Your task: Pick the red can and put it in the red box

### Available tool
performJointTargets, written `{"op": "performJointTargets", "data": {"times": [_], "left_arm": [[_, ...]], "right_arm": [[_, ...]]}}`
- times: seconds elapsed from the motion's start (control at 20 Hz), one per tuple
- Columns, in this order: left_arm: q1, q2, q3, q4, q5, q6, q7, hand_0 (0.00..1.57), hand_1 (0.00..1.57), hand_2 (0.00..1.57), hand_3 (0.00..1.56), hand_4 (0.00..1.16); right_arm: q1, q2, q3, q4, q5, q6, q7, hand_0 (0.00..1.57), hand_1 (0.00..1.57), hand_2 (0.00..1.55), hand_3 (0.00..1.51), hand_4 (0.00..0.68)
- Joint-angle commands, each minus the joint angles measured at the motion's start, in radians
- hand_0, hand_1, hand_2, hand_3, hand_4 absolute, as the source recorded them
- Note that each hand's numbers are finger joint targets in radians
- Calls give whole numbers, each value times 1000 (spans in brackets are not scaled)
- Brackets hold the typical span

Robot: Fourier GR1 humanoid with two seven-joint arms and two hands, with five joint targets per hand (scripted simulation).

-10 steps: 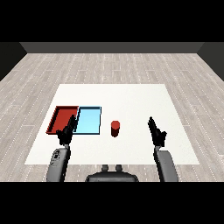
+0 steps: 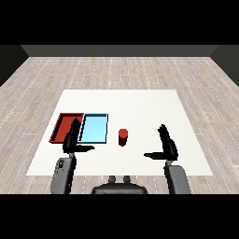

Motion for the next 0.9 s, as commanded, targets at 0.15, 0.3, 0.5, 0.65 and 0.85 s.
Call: {"op": "performJointTargets", "data": {"times": [0.15,0.3,0.5,0.65,0.85], "left_arm": [[-13,-25,20,27,33,-36,-209,0,0,0,0,0],[57,-21,9,-7,42,-58,-224,0,0,0,0,0],[28,-24,23,44,38,-56,-290,0,0,0,0,0],[48,-69,-47,63,-25,-5,-294,0,0,0,0,0],[21,-35,9,-16,53,-47,-221,0,0,0,0,0]], "right_arm": [[154,2,14,-60,-36,92,-211,0,0,0,0,0],[103,-13,-14,-66,-43,103,-187,0,0,0,0,0],[127,3,-2,-93,-27,89,-169,0,0,0,0,0],[85,-8,-35,-15,-45,120,-215,0,0,0,0,0],[-36,46,-19,122,-7,65,-201,0,0,0,0,0]]}}
